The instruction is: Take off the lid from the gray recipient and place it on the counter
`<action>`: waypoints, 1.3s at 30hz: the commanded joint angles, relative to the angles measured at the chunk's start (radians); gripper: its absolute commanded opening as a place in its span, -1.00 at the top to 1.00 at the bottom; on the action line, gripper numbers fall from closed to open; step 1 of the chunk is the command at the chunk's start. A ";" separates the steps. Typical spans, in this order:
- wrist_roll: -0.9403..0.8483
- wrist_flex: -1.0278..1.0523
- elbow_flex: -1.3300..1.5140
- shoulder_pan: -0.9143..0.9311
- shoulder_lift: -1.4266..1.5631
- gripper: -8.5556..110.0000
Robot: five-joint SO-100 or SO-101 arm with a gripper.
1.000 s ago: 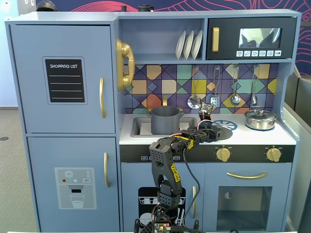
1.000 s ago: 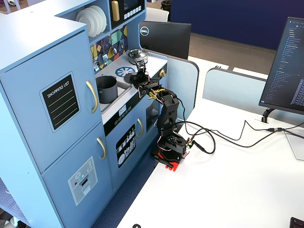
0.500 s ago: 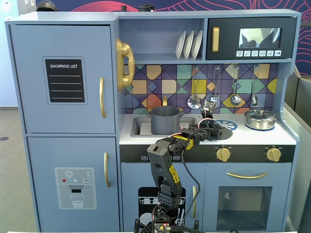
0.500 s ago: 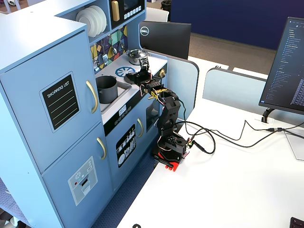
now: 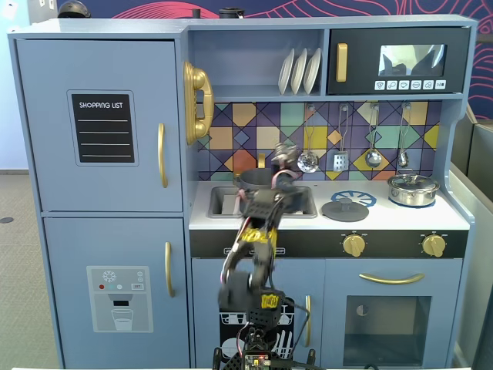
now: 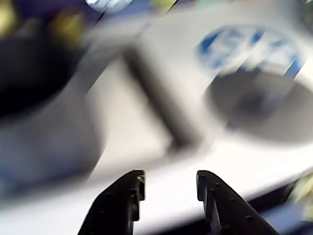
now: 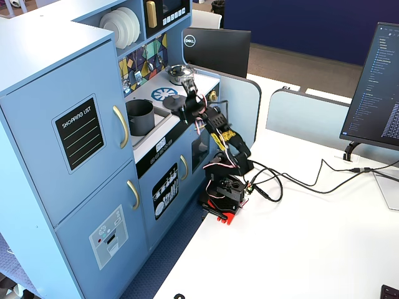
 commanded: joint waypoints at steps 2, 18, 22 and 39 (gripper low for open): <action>0.003 0.291 0.084 -0.166 0.245 0.86; 0.132 -0.382 0.815 -0.414 0.365 0.86; 0.089 -0.433 0.953 -0.425 0.465 0.86; 0.120 0.489 0.954 -0.344 0.465 0.86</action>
